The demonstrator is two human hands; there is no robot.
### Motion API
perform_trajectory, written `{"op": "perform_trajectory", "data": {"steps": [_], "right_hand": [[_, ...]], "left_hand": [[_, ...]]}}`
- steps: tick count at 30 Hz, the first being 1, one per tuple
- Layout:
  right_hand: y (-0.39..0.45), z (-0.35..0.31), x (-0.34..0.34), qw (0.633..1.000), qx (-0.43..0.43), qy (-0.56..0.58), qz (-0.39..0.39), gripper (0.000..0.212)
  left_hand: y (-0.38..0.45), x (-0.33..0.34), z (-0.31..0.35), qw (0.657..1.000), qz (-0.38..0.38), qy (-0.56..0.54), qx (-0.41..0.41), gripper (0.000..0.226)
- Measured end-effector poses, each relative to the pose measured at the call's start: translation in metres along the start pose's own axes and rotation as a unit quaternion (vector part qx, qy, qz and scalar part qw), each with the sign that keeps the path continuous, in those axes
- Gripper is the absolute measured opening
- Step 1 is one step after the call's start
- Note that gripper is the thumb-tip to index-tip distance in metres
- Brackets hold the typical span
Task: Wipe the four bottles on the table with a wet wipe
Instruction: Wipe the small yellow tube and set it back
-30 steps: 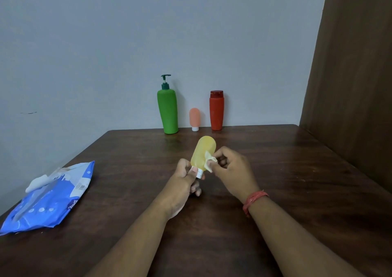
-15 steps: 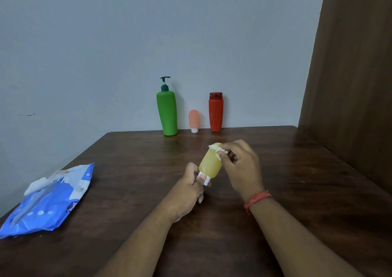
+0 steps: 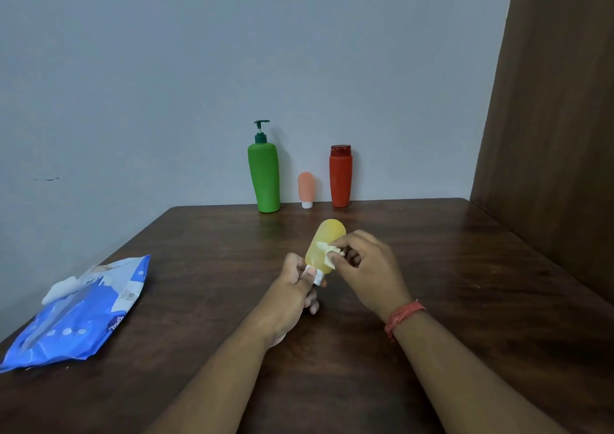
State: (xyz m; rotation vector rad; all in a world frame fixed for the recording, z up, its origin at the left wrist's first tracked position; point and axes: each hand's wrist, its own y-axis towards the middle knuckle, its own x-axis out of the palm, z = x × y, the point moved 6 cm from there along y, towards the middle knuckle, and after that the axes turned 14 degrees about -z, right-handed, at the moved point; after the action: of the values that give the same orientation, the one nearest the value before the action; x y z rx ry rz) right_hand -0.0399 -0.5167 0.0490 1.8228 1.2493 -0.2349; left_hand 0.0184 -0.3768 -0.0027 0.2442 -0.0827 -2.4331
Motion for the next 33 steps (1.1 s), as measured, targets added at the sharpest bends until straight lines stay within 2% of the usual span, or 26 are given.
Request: {"op": "perform_trajectory", "data": {"steps": [2,5,7,12,17,18,20,23,25,28,30,33], "right_hand": [[0.002,0.002,-0.004,0.999,0.010,0.012,0.039,0.005],[0.001,0.015,-0.021,0.987,0.077,0.051,0.132,0.006],[-0.001,0.026,-0.024,0.977,0.111,0.108,0.148,0.007],[-0.002,0.033,-0.011,0.938,0.149,0.297,0.097,0.006],[-0.004,0.023,0.023,0.924,0.146,0.347,-0.064,0.012],[-0.003,0.023,0.024,0.921,0.145,0.355,-0.061,0.012],[-0.001,0.024,0.015,0.910,0.142,0.389,-0.003,0.008],[0.002,0.034,-0.005,0.861,0.132,0.481,0.098,0.005],[0.002,0.033,-0.001,0.845,0.127,0.514,0.069,0.006],[0.000,0.026,0.018,0.847,0.143,0.511,-0.036,0.010],[-0.001,0.024,0.024,0.847,0.150,0.504,-0.077,0.011],[0.001,0.024,0.014,0.844,0.137,0.518,-0.035,0.008]], "left_hand": [[-0.001,0.001,0.002,1.000,-0.006,0.010,0.001,0.014],[-0.001,0.005,0.004,0.997,-0.042,0.061,-0.006,0.017],[-0.002,0.008,0.004,0.994,-0.064,0.090,-0.011,0.015],[-0.004,0.005,0.007,0.999,-0.030,0.034,-0.001,0.014],[-0.006,-0.003,0.009,0.997,0.019,-0.066,0.026,0.014],[-0.006,-0.003,0.010,0.997,0.019,-0.064,0.025,0.015],[-0.007,0.000,0.010,0.999,-0.007,-0.036,0.016,0.017],[-0.007,0.008,0.010,0.998,-0.050,0.025,-0.001,0.018],[-0.007,0.008,0.010,0.999,-0.048,0.020,0.005,0.018],[-0.008,0.002,0.009,0.999,-0.025,-0.044,0.018,0.019],[-0.009,0.000,0.009,0.997,-0.017,-0.071,0.020,0.019],[-0.009,0.004,0.011,0.997,-0.036,-0.064,0.017,0.020]]}}
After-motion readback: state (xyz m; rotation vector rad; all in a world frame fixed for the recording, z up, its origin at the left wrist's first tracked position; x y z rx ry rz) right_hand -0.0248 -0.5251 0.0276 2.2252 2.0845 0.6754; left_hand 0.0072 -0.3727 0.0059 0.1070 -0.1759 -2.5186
